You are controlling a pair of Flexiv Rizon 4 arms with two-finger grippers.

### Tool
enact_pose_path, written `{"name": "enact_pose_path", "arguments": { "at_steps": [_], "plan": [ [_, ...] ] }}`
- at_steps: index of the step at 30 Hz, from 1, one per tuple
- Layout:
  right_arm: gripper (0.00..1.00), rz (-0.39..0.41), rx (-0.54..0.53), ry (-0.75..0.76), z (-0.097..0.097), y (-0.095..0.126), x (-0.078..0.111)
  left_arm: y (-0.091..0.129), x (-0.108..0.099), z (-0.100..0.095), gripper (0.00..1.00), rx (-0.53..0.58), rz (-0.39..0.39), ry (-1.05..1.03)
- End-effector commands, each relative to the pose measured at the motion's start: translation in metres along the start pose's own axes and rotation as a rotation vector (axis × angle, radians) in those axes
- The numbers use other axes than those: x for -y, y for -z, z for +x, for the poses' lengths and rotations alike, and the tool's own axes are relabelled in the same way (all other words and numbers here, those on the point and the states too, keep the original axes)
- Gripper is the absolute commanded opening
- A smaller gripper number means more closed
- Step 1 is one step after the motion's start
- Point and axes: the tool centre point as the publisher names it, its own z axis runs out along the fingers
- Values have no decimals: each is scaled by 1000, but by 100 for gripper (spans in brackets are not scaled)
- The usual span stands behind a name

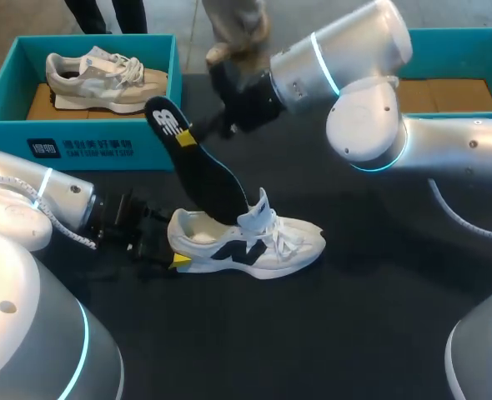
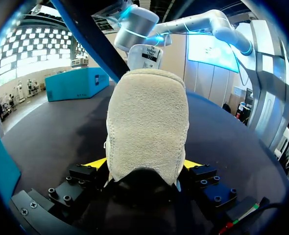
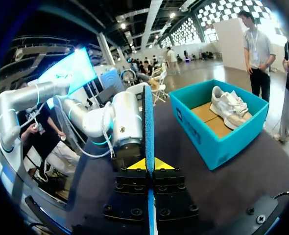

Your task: Take the shoe out of the shoebox, open the shoe tongue, remove and reinsert the insole, then place the shoe into the shoebox

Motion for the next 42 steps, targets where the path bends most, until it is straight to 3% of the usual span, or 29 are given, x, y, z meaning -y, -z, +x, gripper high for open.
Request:
{"name": "enact_pose_path", "arguments": {
  "at_steps": [1,7,34,42],
  "plan": [
    [0,-15,14,15,-3,6,-12,-1,-1,0,0,0,-3,0],
    [0,-42,28,48,-6,20,-34,-1,-1,0,0,0,-3,0],
    [0,-42,28,48,-6,20,-34,-1,-1,0,0,0,-3,0],
    [0,-90,67,35,-16,52,-47,-1,-1,0,0,0,-3,0]
  ]
}}
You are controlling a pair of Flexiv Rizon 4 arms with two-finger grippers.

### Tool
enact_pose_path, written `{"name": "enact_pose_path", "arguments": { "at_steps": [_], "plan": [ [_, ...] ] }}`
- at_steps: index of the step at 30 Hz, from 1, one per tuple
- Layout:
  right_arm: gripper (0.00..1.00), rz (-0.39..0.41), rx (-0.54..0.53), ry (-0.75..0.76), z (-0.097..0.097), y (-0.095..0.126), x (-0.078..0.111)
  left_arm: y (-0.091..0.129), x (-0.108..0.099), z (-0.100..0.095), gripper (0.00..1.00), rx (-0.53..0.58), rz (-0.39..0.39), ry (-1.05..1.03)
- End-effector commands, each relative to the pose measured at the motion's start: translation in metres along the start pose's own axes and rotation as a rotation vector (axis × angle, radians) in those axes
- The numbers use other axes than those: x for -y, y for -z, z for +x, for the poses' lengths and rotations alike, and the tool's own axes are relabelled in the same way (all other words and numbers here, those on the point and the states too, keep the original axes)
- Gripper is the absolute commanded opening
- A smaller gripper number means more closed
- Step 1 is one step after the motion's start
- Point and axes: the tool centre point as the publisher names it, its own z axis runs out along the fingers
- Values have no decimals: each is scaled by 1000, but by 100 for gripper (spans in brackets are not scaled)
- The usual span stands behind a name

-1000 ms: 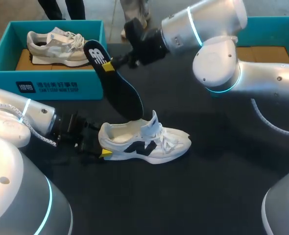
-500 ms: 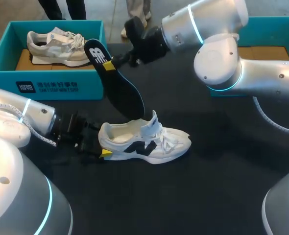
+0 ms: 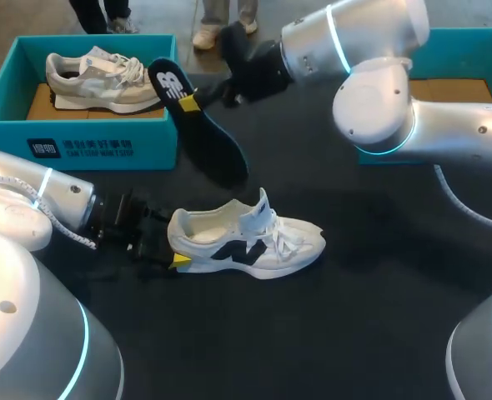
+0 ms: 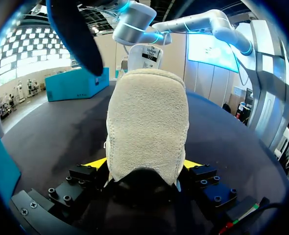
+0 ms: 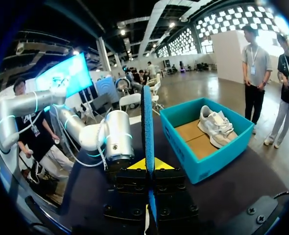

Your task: Take the shoe out of the shoebox, open the shoe tongue, remove and reinsert the insole, then place the shoe into the shoebox

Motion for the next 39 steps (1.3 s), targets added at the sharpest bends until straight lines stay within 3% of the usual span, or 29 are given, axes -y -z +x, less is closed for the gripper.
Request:
{"name": "enact_pose_path", "arguments": {
  "at_steps": [1,11,18,30,39],
  "plan": [
    [0,-7,-19,-2,-1,19,-7,-1,-1,0,0,0,-3,0],
    [0,-88,-61,-63,-3,47,-33,-1,-1,0,0,0,-3,0],
    [0,-98,-111,-158,4,71,-52,-1,-1,0,0,0,-3,0],
    [0,-122,-155,-328,31,110,-85,-1,-1,0,0,0,-3,0],
    [0,-91,-149,-394,58,141,-100,-1,-1,0,0,0,-3,0]
  ]
}}
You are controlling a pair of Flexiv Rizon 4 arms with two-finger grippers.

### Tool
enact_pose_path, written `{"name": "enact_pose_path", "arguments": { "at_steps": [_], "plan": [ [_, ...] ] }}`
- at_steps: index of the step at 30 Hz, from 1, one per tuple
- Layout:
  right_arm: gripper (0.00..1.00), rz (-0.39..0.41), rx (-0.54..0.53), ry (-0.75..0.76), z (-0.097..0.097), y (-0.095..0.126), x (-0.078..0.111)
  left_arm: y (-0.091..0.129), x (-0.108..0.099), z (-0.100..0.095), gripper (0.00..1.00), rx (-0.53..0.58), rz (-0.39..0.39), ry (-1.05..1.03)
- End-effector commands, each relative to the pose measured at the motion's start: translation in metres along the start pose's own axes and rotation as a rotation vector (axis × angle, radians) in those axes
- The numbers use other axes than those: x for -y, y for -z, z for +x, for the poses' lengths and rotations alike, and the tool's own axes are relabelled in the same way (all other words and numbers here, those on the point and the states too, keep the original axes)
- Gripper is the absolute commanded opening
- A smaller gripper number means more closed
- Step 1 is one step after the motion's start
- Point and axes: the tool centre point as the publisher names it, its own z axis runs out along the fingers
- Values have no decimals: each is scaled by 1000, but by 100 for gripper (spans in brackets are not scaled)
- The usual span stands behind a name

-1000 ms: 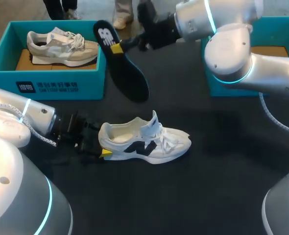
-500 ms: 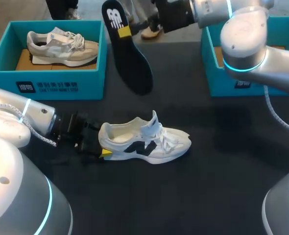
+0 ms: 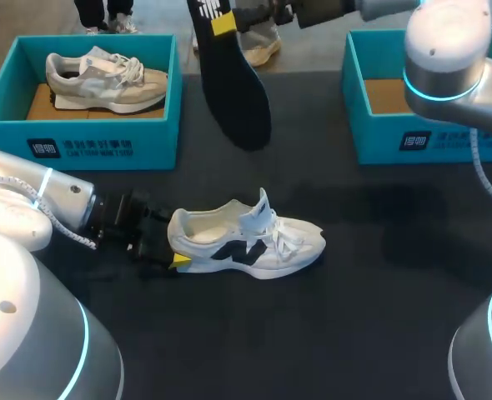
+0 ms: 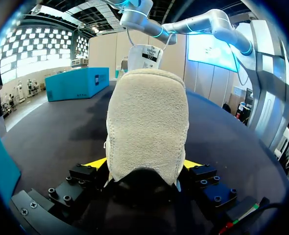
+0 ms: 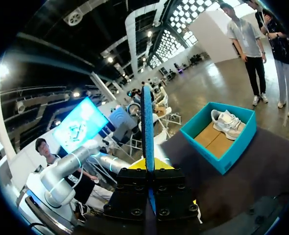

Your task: Take the shoe out of the shoebox, open the shoe tongue, remove and reinsert the insole, then place the shoe into the shoebox

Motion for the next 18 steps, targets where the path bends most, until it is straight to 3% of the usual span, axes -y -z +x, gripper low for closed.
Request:
{"name": "enact_pose_path", "arguments": {
  "at_steps": [1,8,18],
  "plan": [
    [0,10,43,-13,19,18,-1,-1,-1,0,0,0,-3,0],
    [0,0,103,-28,38,37,6,-1,-1,0,0,0,-3,0],
    [0,11,115,-72,64,47,13,-1,-1,0,0,0,-3,0]
  ]
}}
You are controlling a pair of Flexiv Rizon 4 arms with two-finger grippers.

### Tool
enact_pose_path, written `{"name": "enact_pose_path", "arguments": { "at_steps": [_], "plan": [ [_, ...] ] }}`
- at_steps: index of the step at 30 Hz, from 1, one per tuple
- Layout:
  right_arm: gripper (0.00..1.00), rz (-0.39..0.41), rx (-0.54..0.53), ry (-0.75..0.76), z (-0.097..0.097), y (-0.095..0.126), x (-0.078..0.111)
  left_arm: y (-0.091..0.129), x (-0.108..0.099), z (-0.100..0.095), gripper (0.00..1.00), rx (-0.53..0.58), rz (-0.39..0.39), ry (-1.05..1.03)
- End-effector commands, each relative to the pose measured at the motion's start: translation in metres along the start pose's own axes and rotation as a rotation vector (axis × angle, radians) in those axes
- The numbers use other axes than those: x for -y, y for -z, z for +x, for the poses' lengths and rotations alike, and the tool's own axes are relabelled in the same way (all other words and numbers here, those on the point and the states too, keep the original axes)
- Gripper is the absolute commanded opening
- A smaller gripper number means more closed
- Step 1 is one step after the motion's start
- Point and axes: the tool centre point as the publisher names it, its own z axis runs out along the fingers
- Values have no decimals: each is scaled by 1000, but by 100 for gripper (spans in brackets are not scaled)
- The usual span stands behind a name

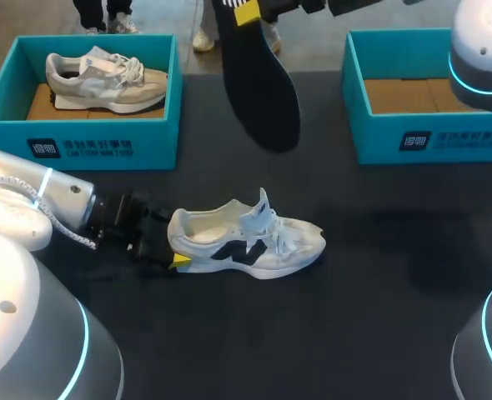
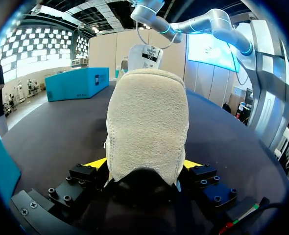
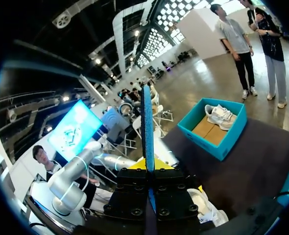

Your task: Take the shoe out of the shoebox, open the shoe tongue, remove and reinsert the insole, then place the shoe into the shoebox

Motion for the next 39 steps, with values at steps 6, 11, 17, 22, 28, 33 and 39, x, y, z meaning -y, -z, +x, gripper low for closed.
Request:
{"name": "enact_pose_path", "arguments": {
  "at_steps": [6,11,17,22,28,33,39],
  "plan": [
    [0,-5,53,-26,19,15,13,-1,-1,0,0,0,-3,0],
    [0,-27,91,-26,30,20,19,-1,-1,0,0,0,-3,0],
    [0,-51,92,-14,31,21,18,-1,-1,0,0,0,-3,0],
    [0,-51,92,-14,31,21,18,-1,-1,0,0,0,-3,0],
    [0,-51,92,-14,31,21,18,-1,-1,0,0,0,-3,0],
    [0,-51,92,-14,31,21,18,-1,-1,0,0,0,-3,0],
    [0,-54,86,-18,32,23,19,-1,-1,0,0,0,-3,0]
  ]
}}
